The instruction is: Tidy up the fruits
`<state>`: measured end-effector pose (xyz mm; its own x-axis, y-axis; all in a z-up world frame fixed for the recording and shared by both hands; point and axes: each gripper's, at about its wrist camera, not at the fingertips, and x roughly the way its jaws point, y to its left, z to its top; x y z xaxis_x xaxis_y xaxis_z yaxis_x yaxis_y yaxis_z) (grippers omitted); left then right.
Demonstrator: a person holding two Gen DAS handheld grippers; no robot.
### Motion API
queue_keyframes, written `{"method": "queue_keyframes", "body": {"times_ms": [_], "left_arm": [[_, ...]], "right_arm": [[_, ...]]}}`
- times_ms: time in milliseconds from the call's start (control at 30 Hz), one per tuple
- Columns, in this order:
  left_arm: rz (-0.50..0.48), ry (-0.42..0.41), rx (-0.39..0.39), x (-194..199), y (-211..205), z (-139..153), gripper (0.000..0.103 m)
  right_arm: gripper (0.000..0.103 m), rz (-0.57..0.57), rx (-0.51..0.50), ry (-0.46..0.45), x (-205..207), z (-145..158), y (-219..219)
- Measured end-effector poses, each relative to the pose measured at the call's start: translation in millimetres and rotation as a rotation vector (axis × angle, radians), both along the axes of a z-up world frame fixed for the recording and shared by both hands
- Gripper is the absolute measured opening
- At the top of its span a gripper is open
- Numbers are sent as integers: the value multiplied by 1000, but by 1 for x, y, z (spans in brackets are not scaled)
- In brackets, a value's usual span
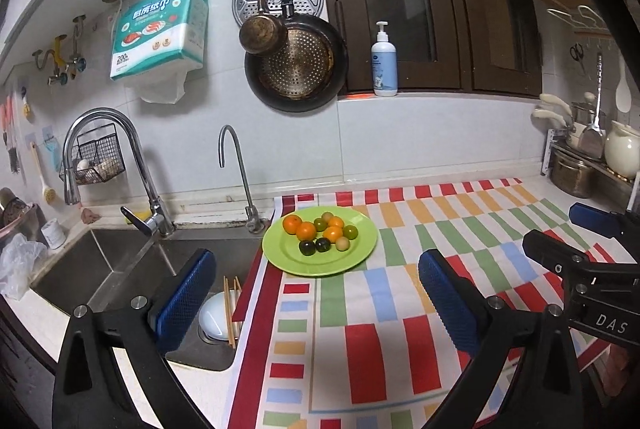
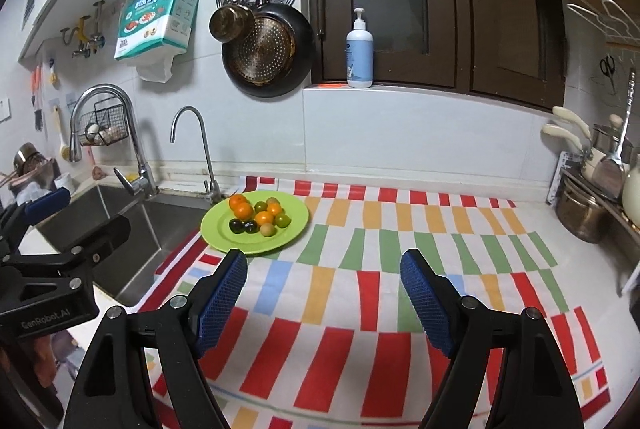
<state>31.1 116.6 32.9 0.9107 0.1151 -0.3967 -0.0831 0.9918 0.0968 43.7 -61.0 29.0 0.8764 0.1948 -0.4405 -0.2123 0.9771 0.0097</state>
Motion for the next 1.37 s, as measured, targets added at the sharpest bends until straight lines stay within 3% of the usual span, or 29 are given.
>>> {"method": "queue_keyframes", "body": {"times_ms": [700,1367], "left_arm": [[-50,-29,17,-32,-16,8,103],[-46,-27,19,-37,-26,10,103]], "right_arm": [[80,-14,2,0,-34,0,-12],[80,-21,7,1,-42,0,-20]]}}
